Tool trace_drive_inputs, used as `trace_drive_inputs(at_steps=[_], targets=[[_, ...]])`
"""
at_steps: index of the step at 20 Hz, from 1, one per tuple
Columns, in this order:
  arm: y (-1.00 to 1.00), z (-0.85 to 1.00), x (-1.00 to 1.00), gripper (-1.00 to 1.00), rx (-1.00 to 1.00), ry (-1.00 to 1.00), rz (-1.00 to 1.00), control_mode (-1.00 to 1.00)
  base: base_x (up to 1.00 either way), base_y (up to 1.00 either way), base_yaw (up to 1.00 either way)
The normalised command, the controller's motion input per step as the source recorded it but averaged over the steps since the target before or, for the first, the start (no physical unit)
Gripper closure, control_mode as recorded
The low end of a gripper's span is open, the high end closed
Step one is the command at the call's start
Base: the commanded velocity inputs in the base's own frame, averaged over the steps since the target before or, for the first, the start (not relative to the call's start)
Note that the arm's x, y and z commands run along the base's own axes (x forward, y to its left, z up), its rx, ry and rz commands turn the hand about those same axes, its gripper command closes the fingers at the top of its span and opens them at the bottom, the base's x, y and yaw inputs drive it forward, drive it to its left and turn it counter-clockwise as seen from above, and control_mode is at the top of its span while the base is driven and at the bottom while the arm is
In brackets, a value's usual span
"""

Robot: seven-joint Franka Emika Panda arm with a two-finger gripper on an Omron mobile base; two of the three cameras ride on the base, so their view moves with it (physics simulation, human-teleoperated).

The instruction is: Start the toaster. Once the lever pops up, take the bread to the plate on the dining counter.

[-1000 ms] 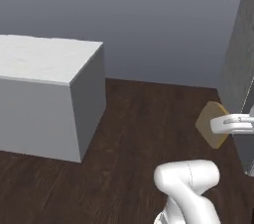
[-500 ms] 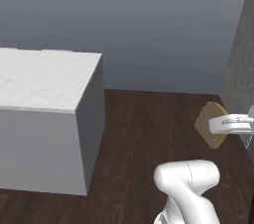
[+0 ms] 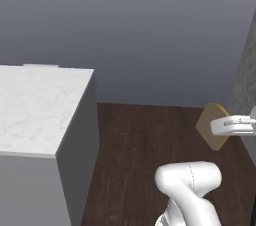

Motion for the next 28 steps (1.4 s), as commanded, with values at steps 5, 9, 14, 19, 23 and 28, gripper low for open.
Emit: trace_drive_inputs(at_steps=[5, 9, 14, 19, 23, 28], targets=[[0.0, 0.0, 0.0, 1.0, 0.0, 0.0, 0.0, 1.0, 1.0, -0.45, 0.06], [0.0, 0.0, 0.0, 1.0, 0.0, 0.0, 0.0, 1.0, 1.0, -0.47, 0.09], [0.0, 0.0, 0.0, 1.0, 0.0, 0.0, 0.0, 1.0, 1.0, -0.47, 0.1], [0.0, 0.0, 0.0, 1.0, 0.0, 0.0, 0.0, 1.0, 1.0, -0.44, 0.19], [0.0, 0.0, 0.0, 1.0, 0.0, 0.0, 0.0, 1.0, 1.0, -0.37, 0.22], [0.0, 0.0, 0.0, 1.0, 0.0, 0.0, 0.0, 1.0, 1.0, -0.38, 0.28]])
